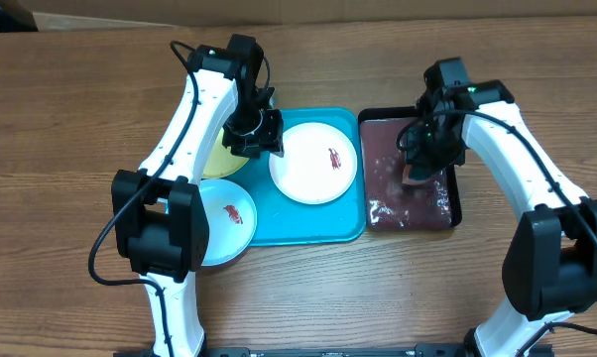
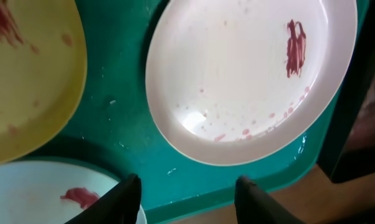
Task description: Clean dirty plates on tray and stack at the side
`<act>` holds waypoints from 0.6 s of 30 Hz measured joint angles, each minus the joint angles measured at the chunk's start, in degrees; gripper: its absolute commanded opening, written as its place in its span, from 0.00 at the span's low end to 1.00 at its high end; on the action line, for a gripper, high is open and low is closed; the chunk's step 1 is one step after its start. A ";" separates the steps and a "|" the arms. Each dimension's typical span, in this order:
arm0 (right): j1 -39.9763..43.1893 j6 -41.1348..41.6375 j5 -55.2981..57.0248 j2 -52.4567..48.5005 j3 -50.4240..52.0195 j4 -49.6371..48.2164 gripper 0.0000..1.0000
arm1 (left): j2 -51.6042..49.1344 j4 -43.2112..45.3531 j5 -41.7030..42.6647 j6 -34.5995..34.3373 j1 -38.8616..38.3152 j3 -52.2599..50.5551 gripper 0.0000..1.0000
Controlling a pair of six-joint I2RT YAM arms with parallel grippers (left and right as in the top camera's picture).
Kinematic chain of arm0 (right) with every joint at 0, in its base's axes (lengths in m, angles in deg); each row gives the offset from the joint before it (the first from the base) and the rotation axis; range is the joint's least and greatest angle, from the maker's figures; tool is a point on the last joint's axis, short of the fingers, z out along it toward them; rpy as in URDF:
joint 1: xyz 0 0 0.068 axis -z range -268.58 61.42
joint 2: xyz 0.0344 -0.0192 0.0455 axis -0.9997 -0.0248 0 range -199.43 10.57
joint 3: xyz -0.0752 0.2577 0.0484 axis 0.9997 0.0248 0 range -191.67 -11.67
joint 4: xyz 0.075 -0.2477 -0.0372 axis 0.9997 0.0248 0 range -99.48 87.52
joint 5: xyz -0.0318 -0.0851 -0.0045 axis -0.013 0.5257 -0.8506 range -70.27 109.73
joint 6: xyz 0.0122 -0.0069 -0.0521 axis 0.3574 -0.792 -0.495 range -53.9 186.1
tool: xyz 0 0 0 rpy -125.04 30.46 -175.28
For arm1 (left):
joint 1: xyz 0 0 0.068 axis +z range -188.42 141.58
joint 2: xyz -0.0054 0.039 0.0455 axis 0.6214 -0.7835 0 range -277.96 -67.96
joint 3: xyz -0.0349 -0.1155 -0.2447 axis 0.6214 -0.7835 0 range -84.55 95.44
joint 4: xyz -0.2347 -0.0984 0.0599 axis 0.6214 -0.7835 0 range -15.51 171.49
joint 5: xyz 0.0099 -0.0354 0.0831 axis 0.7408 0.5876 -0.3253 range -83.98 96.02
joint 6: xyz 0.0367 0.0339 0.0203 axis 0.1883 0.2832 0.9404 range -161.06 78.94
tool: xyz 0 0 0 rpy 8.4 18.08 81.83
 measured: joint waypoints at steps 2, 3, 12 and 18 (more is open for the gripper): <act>-0.02 -0.07 -0.02 0.00 0.00 0.57 0.04 | 0.00 1.03 -0.57 -0.87 0.00 0.00 0.46; 0.00 -0.04 -0.02 0.00 0.00 0.66 0.04 | 0.00 1.31 -0.74 -1.46 -0.02 0.00 0.44; 0.00 -0.11 -0.07 0.00 0.00 0.66 0.04 | 0.00 1.55 -1.40 -3.41 -0.07 0.00 0.43; 0.00 -0.13 -0.24 0.00 0.00 0.70 0.11 | 0.00 2.56 -2.93 -4.55 -0.39 0.00 0.26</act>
